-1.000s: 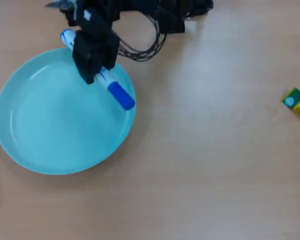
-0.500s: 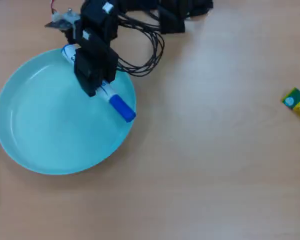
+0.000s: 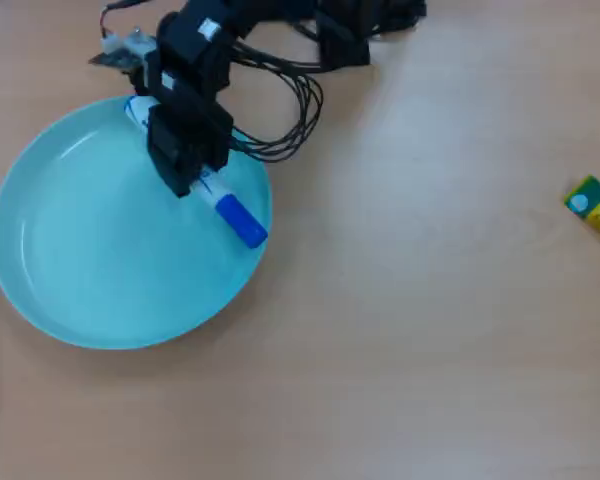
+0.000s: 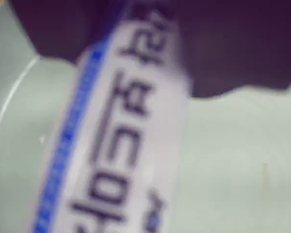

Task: Pick up the blue pen, then put it in the green bowl

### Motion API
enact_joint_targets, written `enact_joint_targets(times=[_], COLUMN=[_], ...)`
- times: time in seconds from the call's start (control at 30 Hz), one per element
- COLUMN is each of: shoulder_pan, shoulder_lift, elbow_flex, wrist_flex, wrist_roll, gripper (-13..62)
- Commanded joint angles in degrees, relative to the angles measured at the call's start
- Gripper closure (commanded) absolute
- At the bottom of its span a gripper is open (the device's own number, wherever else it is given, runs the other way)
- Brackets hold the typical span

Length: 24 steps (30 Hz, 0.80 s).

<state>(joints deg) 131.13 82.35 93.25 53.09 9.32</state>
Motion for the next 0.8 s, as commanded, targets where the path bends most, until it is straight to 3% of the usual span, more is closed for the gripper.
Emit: enact_joint_targets(times=[0.0,0.2,0.53,0.77], shoulder_pan=[0.62,0.79,1.05,0.79], shoulder_lift=[0.62,0.53,-1.93,-1.76], elbow_flex=[-1.49,-0.88,-0.7,1.41], wrist_flex=[-3.78,-4.31,-4.48,-6.94], wrist_roll=[-0.09,-0.79,-0.79,1.05], gripper=[52.3,38.0,29.6,10.3])
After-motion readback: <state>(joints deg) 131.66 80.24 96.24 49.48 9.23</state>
